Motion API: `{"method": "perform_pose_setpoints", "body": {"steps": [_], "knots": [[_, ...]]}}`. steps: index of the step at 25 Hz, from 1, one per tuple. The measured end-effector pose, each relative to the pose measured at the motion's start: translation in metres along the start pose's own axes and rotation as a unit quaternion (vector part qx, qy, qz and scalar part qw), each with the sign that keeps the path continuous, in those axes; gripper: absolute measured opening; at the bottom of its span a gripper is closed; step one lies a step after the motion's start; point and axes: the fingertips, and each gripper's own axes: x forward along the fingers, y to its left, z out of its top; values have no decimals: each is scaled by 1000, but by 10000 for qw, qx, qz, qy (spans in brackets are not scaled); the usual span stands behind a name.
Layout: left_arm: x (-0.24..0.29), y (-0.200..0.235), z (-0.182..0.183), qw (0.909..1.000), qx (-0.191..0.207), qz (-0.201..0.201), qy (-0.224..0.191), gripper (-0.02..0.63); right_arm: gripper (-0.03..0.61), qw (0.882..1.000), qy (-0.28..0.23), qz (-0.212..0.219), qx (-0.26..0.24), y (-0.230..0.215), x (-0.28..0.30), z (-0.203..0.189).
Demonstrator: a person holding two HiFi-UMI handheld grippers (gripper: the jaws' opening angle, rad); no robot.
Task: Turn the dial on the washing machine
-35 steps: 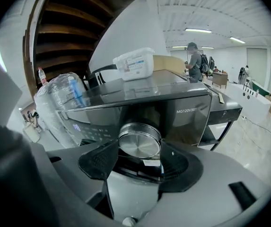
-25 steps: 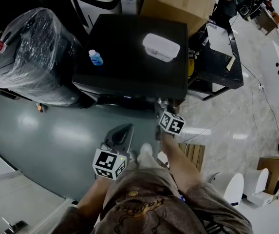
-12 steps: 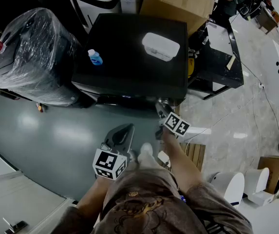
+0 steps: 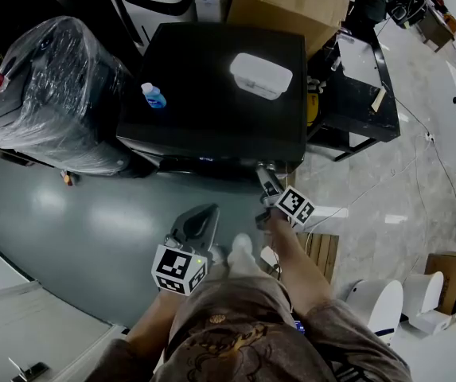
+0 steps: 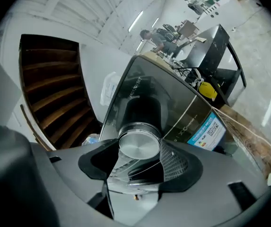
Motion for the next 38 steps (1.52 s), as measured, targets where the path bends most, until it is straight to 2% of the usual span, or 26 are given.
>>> {"method": "perform_pose_setpoints", "body": {"steps": [4,7,15,23,34,38], "knots": [[0,0,0,10000,17,10,16,0,268,9992,-110,200,342,-1,0,0],[0,2,0,10000,21,22,36,0,268,9990,-184,242,315,-1,0,1],[-1,4,4,10000,24,-44,-9,0,271,9998,28,168,-140,8,-3,-2],[1,-2,29,9993,82,-197,-317,0,273,9981,62,138,-602,26,-37,3],[-17,-6,67,9969,61,-345,-706,0,273,9823,-23,772,-1705,132,-104,31],[-24,-6,76,9964,57,-372,-756,0,273,9663,232,715,-2460,163,-130,27]]}}
